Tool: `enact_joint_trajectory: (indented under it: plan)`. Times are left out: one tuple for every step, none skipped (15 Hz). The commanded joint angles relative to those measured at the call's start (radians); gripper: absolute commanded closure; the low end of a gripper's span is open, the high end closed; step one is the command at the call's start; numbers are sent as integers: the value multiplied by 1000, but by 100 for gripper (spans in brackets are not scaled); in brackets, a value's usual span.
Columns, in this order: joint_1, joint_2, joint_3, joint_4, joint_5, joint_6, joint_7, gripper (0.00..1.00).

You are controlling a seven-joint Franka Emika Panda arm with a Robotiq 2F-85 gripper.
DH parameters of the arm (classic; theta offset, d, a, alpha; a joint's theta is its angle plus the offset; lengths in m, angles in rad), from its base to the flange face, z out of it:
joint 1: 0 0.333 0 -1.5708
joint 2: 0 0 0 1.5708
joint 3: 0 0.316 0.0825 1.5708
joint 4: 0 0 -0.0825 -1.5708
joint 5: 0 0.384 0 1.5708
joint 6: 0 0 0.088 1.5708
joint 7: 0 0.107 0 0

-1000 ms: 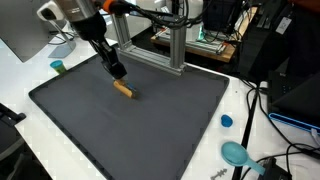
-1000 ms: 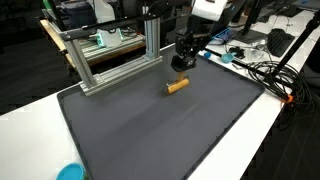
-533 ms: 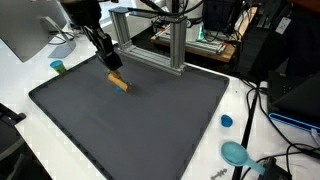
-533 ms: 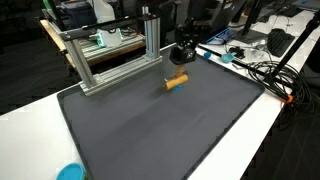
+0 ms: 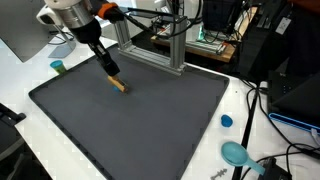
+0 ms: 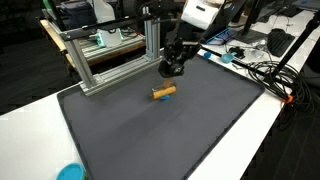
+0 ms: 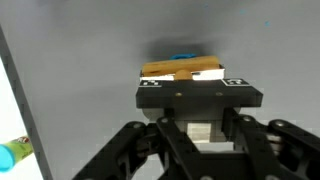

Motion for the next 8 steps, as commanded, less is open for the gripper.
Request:
enact_joint_trajectory:
  plan:
    - [-21, 24, 7, 17, 31, -7, -18, 78]
    - [-28, 29, 13, 15, 51, -1, -22, 78]
    - [-33, 33, 18, 19, 68, -11, -27, 78]
    - [-41, 33, 24, 25, 87, -25, -36, 78]
    - [-54, 31, 35, 30, 119, -46, -57, 78]
    - [-65, 29, 44, 32, 147, -69, -79, 78]
    - [-76, 29, 53, 36, 174, -100, -103, 78]
    - [-84, 27, 58, 36, 192, -123, -125, 78]
